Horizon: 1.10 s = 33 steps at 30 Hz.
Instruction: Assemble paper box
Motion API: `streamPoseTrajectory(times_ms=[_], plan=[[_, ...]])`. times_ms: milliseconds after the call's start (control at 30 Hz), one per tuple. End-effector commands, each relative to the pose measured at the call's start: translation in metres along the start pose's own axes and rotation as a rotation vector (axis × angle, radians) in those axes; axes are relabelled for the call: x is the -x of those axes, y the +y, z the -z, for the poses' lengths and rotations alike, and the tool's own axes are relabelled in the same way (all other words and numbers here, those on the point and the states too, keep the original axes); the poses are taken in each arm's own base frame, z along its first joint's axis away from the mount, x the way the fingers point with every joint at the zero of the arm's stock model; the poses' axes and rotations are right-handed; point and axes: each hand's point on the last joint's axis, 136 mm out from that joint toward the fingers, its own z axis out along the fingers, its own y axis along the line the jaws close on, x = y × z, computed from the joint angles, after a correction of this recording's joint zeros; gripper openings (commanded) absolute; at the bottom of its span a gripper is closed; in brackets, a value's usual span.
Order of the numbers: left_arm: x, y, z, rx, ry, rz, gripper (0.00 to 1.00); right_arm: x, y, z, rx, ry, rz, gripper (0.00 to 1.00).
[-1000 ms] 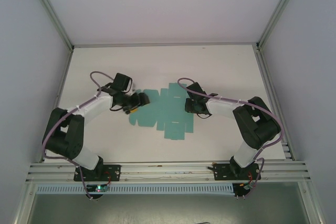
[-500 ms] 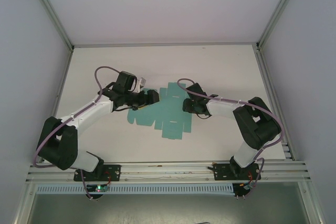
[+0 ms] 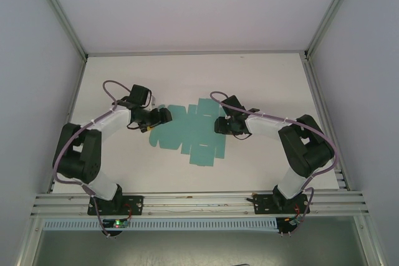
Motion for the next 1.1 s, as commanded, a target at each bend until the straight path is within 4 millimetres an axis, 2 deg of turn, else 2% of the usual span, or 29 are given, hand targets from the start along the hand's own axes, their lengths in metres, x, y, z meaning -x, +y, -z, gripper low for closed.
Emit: streamPoseTrajectory(times_ms=[0,100,200,333,433,533,600,667,767,933,1067], plan=[[0.011,0.009,-0.005,0.048,0.007,-0.042,0.81,-0.019,-0.01,-0.008,-0.032,0.084,-0.018,0.46],[0.01,0.02,-0.011,0.1,0.026,-0.048,0.8,-0.023,-0.013,-0.014,-0.033,0.103,-0.029,0.46],[0.013,0.034,-0.008,0.187,0.016,-0.058,0.8,-0.024,-0.012,-0.018,-0.03,0.111,-0.034,0.45],[0.018,0.023,0.007,0.169,-0.013,-0.096,0.78,-0.027,-0.016,-0.021,-0.043,0.118,-0.038,0.44],[0.024,0.011,0.022,0.139,-0.068,-0.114,0.82,-0.029,-0.02,-0.024,-0.052,0.125,-0.048,0.43],[0.031,0.024,0.023,0.215,-0.082,-0.102,0.82,-0.031,-0.017,-0.026,-0.035,0.132,-0.054,0.43],[0.033,0.039,0.014,0.278,-0.059,-0.103,0.78,-0.03,-0.013,-0.027,-0.012,0.13,-0.059,0.42],[0.033,0.046,0.001,0.291,-0.028,-0.099,0.74,-0.029,-0.009,-0.029,0.008,0.131,-0.063,0.4],[0.03,0.041,-0.017,0.23,0.029,-0.095,0.7,-0.031,-0.005,-0.032,0.025,0.136,-0.069,0.4],[0.021,0.032,-0.03,0.15,0.087,-0.092,0.7,-0.033,-0.001,-0.034,0.032,0.14,-0.068,0.4],[0.006,0.001,-0.037,-0.055,0.151,-0.083,0.69,-0.034,0.003,-0.037,0.044,0.144,-0.063,0.4]])
